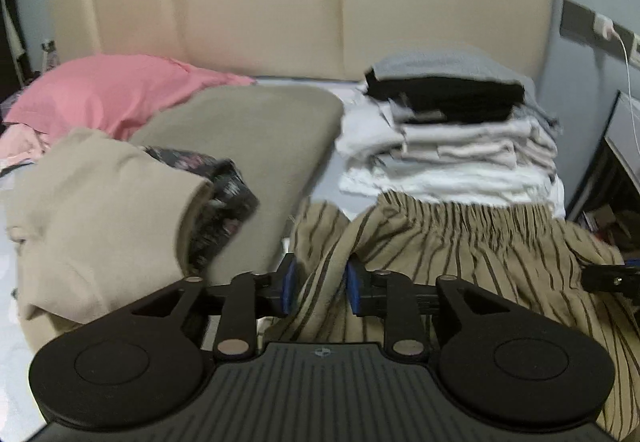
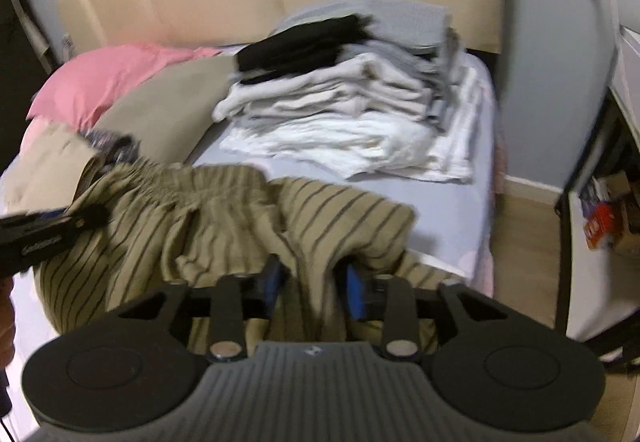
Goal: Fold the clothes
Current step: 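Carry the folded trousers with both grippers toward the stack of clothes, then lower the trousers onto the folded clothes and open both grippers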
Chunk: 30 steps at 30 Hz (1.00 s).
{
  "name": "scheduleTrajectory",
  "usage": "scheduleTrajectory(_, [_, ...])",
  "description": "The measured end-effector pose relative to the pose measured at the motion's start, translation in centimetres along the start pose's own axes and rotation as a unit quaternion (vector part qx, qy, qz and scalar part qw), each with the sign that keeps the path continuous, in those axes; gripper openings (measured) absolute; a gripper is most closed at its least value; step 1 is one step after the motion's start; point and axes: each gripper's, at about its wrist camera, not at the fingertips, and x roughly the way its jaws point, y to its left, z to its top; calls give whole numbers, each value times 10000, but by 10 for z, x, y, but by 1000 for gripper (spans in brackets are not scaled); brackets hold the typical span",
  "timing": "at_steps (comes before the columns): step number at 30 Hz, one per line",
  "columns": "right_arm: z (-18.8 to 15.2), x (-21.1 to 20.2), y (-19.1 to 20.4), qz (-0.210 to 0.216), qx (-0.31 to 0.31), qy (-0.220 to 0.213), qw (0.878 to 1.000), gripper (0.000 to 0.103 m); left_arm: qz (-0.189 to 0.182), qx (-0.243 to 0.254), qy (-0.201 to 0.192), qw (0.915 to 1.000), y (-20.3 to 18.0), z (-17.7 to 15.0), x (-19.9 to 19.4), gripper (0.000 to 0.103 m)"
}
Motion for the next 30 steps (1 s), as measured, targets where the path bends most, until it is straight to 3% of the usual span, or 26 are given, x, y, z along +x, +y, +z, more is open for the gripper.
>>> scheduleTrajectory(3, [3,-14,-9,79,287,-172,9994,42,-11,-177,-120,9998,7,7,-16,41])
scheduleTrajectory(5, [5,-24,-14,171,474,-318,9982,41,19,-203,-235,9995,7,8,-25,40])
scheduleTrajectory(6, [4,-24,-12,217,441,-347,9982,40,33,-212,-296,9993,6,9,-30,40])
scheduleTrajectory(7, [3,-23,-9,264,356,-357,9984,31,47,-220,-356,9991,6,10,-35,40])
scheduleTrajectory(8, [1,-21,-6,311,272,-368,9985,24,73,-222,-390,9990,7,9,-39,38])
scheduleTrajectory(10, [-2,-18,0,405,102,-388,9984,21,-61,-237,-373,9990,8,4,-42,24])
scheduleTrajectory(13, [-6,-13,9,545,-153,-419,9975,20,-143,-124,-284,9994,5,-9,-38,22])
scheduleTrajectory(18, [-12,-3,20,712,-508,-414,9953,20,140,-292,42,9995,12,-28,-7,22])
scheduleTrajectory(25, [-16,35,9,346,-417,194,9983,14,331,-576,720,9952,15,-44,39,22])
scheduleTrajectory(30, [-20,42,11,155,-549,256,9980,9,492,-425,893,9939,9,-43,43,23])
